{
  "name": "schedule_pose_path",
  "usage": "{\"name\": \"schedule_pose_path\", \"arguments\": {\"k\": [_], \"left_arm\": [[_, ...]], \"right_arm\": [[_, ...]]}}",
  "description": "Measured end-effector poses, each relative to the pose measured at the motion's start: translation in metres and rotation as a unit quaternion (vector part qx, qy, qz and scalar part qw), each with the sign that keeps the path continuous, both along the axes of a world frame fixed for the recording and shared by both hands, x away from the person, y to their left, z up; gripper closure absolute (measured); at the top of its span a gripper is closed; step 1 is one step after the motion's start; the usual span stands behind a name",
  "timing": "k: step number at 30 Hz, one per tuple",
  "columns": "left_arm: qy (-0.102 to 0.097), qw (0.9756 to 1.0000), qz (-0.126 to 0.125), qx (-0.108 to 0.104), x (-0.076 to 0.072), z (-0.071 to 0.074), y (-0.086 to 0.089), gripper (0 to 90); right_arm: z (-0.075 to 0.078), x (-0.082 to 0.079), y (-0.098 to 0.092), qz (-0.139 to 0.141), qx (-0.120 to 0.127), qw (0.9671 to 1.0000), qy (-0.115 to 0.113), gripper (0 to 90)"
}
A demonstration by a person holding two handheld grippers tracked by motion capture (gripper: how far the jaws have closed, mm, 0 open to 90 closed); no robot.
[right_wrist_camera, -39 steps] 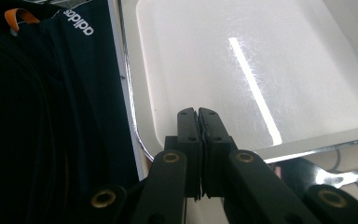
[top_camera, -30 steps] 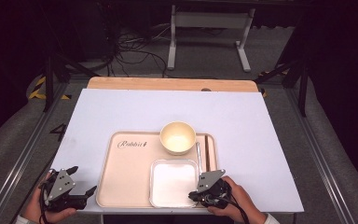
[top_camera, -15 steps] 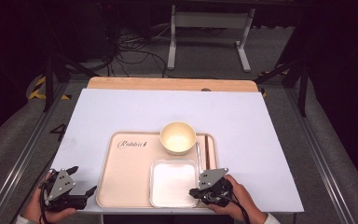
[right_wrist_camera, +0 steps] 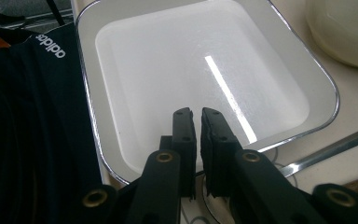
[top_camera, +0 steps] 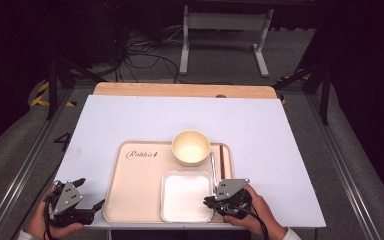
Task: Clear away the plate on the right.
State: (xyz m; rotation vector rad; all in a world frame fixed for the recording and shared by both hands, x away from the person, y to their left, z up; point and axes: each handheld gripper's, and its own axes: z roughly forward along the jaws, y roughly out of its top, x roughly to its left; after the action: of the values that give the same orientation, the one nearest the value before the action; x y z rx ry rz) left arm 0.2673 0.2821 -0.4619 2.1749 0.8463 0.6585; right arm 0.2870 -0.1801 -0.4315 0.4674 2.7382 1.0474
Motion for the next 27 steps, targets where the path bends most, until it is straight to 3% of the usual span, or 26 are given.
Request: {"name": "schedule_pose_path", "arguments": {"k": [3, 8, 12, 27], "left_arm": [[0.000, 1.0000, -0.002, 0.003, 0.001, 0.000, 0.000, 11.0], [0.001, 1.0000, -0.003, 0.001, 0.001, 0.000, 0.000, 11.0], [0.001, 1.0000, -0.003, 0.000, 0.001, -0.001, 0.000, 11.1], [0.006, 1.0000, -0.007, 0.003, 0.003, -0.002, -0.003, 11.1]], "right_arm": [[0.000, 0.001, 0.000, -0.001, 0.004, 1.0000, -0.004, 82.8], [0.005, 0.005, -0.007, -0.026, 0.024, 0.9991, -0.024, 79.1], [0.008, 0.007, -0.011, -0.037, 0.035, 0.9983, -0.027, 76.3], [0.017, 0.011, -0.021, -0.068, 0.046, 0.9954, -0.049, 61.5]]}}
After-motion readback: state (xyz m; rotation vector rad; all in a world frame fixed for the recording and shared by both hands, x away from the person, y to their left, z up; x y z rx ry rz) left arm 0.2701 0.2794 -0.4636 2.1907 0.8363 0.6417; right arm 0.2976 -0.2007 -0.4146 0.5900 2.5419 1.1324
